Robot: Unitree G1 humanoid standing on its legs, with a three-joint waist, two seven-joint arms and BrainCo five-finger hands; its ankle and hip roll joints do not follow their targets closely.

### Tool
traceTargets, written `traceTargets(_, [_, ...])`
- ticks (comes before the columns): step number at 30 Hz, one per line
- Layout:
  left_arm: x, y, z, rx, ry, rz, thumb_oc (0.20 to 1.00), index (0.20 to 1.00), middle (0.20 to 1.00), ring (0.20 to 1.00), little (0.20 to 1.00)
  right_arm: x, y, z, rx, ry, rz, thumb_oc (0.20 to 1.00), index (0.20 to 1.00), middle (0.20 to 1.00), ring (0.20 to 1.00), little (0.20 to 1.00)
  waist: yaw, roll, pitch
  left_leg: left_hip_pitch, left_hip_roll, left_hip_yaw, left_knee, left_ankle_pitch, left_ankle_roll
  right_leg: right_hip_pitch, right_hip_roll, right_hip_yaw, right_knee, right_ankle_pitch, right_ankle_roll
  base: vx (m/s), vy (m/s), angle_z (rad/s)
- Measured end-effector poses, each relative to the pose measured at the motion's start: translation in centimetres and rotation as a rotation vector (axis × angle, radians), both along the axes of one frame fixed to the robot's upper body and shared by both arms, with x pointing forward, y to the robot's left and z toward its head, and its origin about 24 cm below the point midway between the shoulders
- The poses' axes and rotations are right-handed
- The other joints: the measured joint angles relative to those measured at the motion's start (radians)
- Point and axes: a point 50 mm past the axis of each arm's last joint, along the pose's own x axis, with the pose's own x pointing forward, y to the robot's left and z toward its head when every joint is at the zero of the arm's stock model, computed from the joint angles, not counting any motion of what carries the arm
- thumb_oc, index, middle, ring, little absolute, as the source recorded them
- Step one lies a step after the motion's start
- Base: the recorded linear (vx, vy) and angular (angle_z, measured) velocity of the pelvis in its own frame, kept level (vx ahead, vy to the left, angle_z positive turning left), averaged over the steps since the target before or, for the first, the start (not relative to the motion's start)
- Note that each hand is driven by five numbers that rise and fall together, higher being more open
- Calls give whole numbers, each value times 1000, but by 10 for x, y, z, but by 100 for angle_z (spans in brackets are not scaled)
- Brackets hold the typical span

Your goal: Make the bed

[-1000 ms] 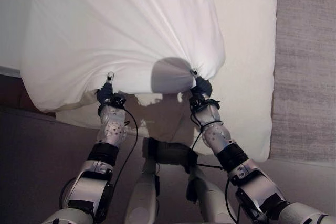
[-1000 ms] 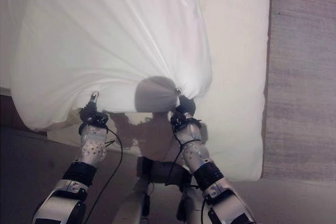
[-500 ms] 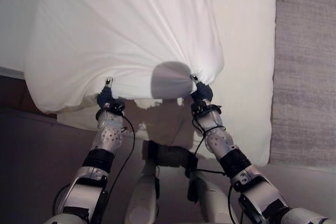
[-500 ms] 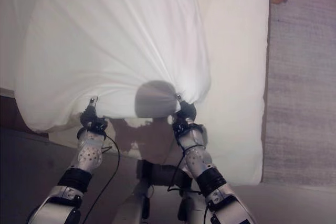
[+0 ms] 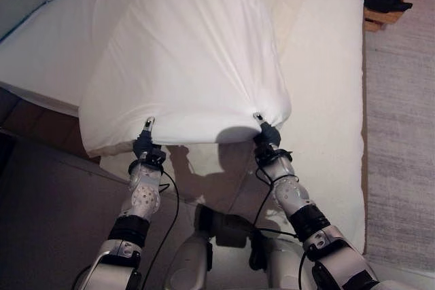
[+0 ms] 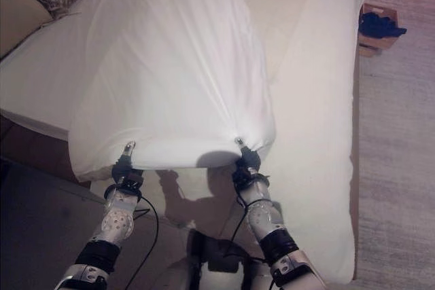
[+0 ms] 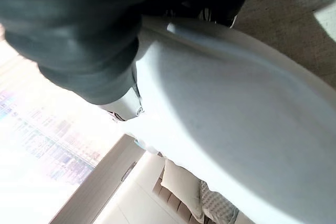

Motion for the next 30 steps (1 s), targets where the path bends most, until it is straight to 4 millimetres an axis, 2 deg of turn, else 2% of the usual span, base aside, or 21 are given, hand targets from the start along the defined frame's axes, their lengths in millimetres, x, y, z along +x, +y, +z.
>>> traceTargets(1, [0, -3, -2, 3, 5, -14, 200, 200, 200, 200, 200, -2, -3, -5, -2, 12, -8, 200, 200, 200, 200, 200, -9, -3, -14, -18, 81, -44, 29, -20, -47, 2, -11, 25, -8, 1, 1, 129, 517, 11])
traceTargets(3, [0, -10, -8, -9, 24, -34, 200, 200, 200, 200, 200, -6, -11, -13, -9, 37, -27, 200, 200, 200, 200, 200, -22, 15, -32, -13, 184, -44, -33, -21, -78, 18, -18, 74, -18, 4, 3, 123, 603, 10])
traceTargets(5, [-1, -27, -18, -45, 55, -67, 200, 200, 200, 200, 200, -11, -27, -23, -40, 68, -55, 200, 200, 200, 200, 200, -23, 48, -57, 46, 242, -15, -153, 76, -58, 28, -54, 90, -15, 2, 14, 111, 602, -8])
traceTargets(6, [-2, -33, -23, -55, 75, -82, 200, 200, 200, 200, 200, -14, -33, -26, -50, 79, -67, 200, 200, 200, 200, 200, -35, 69, -72, 60, 246, 23, -170, 122, -51, 33, -64, 77, -10, -2, 22, 34, 349, 3])
traceTargets(7, [2, -39, -25, -42, 95, -111, 200, 200, 200, 200, 200, -18, -39, -34, -45, 107, -89, 200, 200, 200, 200, 200, -47, 25, -87, 60, 174, 46, -157, 111, -171, 41, -149, 61, -31, 32, 69, -24, 620, 21])
traceTargets(8, [3, -42, -26, -38, 101, -122, 200, 200, 200, 200, 200, -22, -41, -40, -41, 127, -98, 200, 200, 200, 200, 200, -49, 1, -102, 41, 142, 54, -139, 102, -146, 41, -192, 47, -45, 50, 75, -35, 631, 15])
traceTargets(9, [0, -37, -31, -17, 119, -118, 200, 200, 200, 200, 200, -25, -38, -47, -45, 152, -88, 200, 200, 200, 200, 200, -52, -30, -111, 12, 92, 75, -84, 83, -109, 18, -245, 15, -47, 144, 110, -29, 863, -5])
traceTargets(10, [-2, -34, -42, -11, 164, -111, 200, 200, 200, 200, 200, -28, -37, -53, -29, 181, -92, 200, 200, 200, 200, 200, -40, -37, -115, 16, 75, 113, -62, 82, -93, 21, -285, -34, -37, 189, 90, 0, 674, -36])
traceTargets(12, [-15, -27, -59, -33, 230, -67, 200, 200, 200, 200, 200, -31, -23, -59, 13, 224, -88, 200, 200, 200, 200, 200, -32, -16, -136, 42, 64, 218, -15, -11, -31, 20, -300, -135, -88, 361, 78, 23, 661, -74])
traceTargets(13, [-16, -24, -60, -48, 229, -41, 200, 200, 200, 200, 200, -33, -18, -60, 30, 227, -82, 200, 200, 200, 200, 200, -30, -9, -145, 43, 52, 226, -4, -38, 2, 6, -291, -136, -81, 392, 66, 49, 518, -66])
traceTargets(14, [-15, -25, -58, -53, 215, -36, 200, 200, 200, 200, 200, -34, -18, -62, 30, 232, -84, 200, 200, 200, 200, 200, -20, -3, -150, 41, 62, 209, -12, -31, 4, -8, -271, -124, -42, 331, 96, 61, 437, -44])
traceTargets(15, [-14, -25, -55, -61, 199, -29, 200, 200, 200, 200, 200, -35, -17, -63, 39, 239, -81, 200, 200, 200, 200, 200, -12, 0, -156, 47, 60, 195, -46, -24, 33, -40, -159, -89, 67, 177, 116, 58, 386, -17])
traceTargets(17, [-15, -24, -56, -71, 200, -18, 200, 200, 200, 200, 200, -35, -17, -62, 36, 229, -70, 200, 200, 200, 200, 200, -21, -3, -158, 95, 45, 172, -140, 39, 33, -41, 19, -75, 132, 61, 56, 77, 365, 1])
traceTargets(19, [-14, -30, -55, -82, 190, -25, 200, 200, 200, 200, 200, -36, -23, -64, 22, 222, -74, 200, 200, 200, 200, 200, -30, -3, -158, 102, 3, 147, -151, 44, 40, 29, 147, -56, -69, 47, 34, 84, 253, 31])
traceTargets(20, [-15, -33, -57, -91, 197, -30, 200, 200, 200, 200, 200, -37, -26, -65, 15, 223, -79, 200, 200, 200, 200, 200, -36, -3, -158, 98, -21, 121, -157, 47, 43, 66, 173, -50, -126, 46, -36, 80, 243, 103])
traceTargets(21, [-18, -43, -61, -108, 212, -49, 200, 200, 200, 200, 200, -41, -36, -72, -13, 239, -94, 200, 200, 200, 200, 200, -86, 16, -159, 111, -46, 76, -166, 59, 51, 115, 184, 5, -167, 58, -93, 87, 238, 131])
traceTargets(25, [-24, -64, -71, -142, 247, -101, 200, 200, 200, 200, 200, -49, -55, -82, -56, 274, -134, 200, 200, 200, 200, 200, -131, 41, -160, 99, -73, 55, -74, 77, 57, 51, 164, 76, 40, -6, -41, 69, 236, 87])
traceTargets(26, [-25, -61, -72, -133, 247, -98, 200, 200, 200, 200, 200, -48, -54, -81, -54, 271, -132, 200, 200, 200, 200, 200, -101, 12, -166, 66, -111, 52, 13, 46, 0, 33, 123, 101, -54, 65, -63, 97, 237, 11])
traceTargets(27, [-26, -62, -73, -137, 252, -99, 200, 200, 200, 200, 200, -48, -56, -81, -59, 269, -134, 200, 200, 200, 200, 200, -104, 17, -163, 36, -108, 13, 90, 13, -48, 28, 117, 102, -28, 51, -70, 132, 211, -16])
traceTargets(28, [-30, -62, -78, -141, 271, -95, 200, 200, 200, 200, 200, -49, -56, -82, -61, 274, -134, 200, 200, 200, 200, 200, -99, 31, -163, -12, -78, -10, 196, -35, -99, 32, 118, 97, -31, 50, -80, 188, 232, -10])
traceTargets(30, [-30, -62, -79, -146, 280, -82, 200, 200, 200, 200, 200, -52, -53, -85, -54, 291, -132, 200, 200, 200, 200, 200, -95, 51, -176, -44, 9, -34, 257, -72, -74, 35, 119, 47, -73, 65, -66, 251, 351, -30])
